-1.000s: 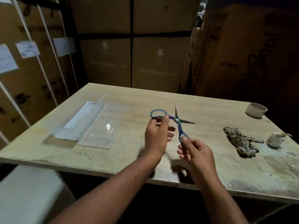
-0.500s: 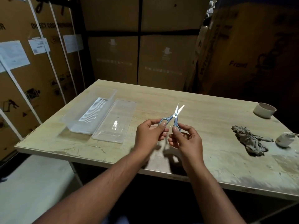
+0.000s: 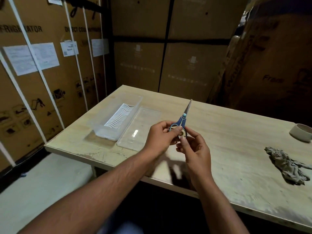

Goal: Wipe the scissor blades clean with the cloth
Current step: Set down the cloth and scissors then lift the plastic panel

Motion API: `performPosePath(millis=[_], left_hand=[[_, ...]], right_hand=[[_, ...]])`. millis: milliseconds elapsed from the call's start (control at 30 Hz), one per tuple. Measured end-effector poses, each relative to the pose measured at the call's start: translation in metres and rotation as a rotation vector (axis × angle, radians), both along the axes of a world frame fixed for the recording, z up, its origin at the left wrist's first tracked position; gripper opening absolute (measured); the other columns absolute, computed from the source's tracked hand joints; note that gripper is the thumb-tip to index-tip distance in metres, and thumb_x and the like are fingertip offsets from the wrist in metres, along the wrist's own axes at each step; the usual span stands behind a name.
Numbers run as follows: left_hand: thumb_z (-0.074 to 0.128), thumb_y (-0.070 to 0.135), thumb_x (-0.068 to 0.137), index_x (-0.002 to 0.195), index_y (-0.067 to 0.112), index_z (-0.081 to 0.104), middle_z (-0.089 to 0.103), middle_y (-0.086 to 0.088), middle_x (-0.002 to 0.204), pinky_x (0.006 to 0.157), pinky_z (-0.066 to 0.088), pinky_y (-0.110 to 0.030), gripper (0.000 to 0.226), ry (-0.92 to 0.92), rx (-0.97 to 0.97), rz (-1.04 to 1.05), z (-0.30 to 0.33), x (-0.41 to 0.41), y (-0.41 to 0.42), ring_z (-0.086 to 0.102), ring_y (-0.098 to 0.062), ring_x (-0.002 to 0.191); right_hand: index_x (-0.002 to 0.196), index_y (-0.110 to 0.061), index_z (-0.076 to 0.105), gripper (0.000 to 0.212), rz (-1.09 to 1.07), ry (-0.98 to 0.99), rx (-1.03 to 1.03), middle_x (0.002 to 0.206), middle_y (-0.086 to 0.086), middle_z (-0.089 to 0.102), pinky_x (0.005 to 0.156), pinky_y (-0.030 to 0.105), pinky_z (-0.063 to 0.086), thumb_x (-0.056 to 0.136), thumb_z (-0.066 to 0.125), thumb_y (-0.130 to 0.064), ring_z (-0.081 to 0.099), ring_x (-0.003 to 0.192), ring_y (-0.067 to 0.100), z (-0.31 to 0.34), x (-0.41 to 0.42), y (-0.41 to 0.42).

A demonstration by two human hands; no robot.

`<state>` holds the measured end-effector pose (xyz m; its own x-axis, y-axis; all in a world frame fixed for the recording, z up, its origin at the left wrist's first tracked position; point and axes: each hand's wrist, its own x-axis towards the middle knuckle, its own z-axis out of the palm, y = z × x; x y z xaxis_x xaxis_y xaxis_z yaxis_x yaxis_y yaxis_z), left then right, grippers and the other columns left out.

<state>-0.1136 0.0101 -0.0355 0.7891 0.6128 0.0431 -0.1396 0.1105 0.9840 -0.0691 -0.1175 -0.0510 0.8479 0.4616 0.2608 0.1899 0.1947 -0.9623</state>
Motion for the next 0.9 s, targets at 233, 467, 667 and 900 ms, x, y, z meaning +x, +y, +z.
performPosePath(millis=[233,467,667,900], left_hand=[[0.075,0.012,0.098,0.111,0.003,0.076,0.076,-0.016,0.097,0.069,0.063,-0.025,0.017,0.180,0.226,0.270,0.051,-0.032,0.122,0.071,-0.020,0.082],[0.084,0.022,0.090,0.099,0.004,0.076,0.077,-0.014,0.095,0.085,0.067,-0.045,0.022,0.716,0.545,0.344,0.037,-0.042,0.205,0.079,-0.027,0.087],[0.088,0.036,0.086,0.090,0.004,0.079,0.080,-0.015,0.088,0.077,0.064,-0.046,0.033,0.969,0.871,0.285,0.015,-0.033,0.219,0.078,-0.033,0.085],[0.079,0.041,0.092,0.098,0.013,0.075,0.073,-0.006,0.088,0.072,0.062,-0.037,0.030,1.105,1.246,0.241,0.025,-0.034,0.202,0.071,-0.027,0.081]], right_hand=[[0.119,-0.036,0.071,0.024,0.034,-0.020,-0.068,0.106,0.000,0.078,0.070,0.026,0.060,0.102,0.071,-0.020,0.074,0.093,0.021,-0.001,0.005,0.018],[0.106,-0.039,0.074,0.017,0.042,-0.100,-0.300,0.101,-0.013,0.080,0.095,0.046,0.063,0.100,0.072,-0.023,0.075,0.100,0.004,-0.022,0.021,0.029],[0.104,-0.037,0.077,0.015,0.110,-0.164,-0.366,0.100,-0.017,0.080,0.089,0.036,0.061,0.100,0.071,-0.023,0.073,0.098,-0.001,-0.023,0.020,0.035],[0.118,-0.041,0.073,0.024,0.184,-0.615,-0.656,0.115,-0.023,0.067,0.086,0.030,0.056,0.096,0.070,-0.050,0.064,0.101,-0.001,-0.013,0.003,0.047]])
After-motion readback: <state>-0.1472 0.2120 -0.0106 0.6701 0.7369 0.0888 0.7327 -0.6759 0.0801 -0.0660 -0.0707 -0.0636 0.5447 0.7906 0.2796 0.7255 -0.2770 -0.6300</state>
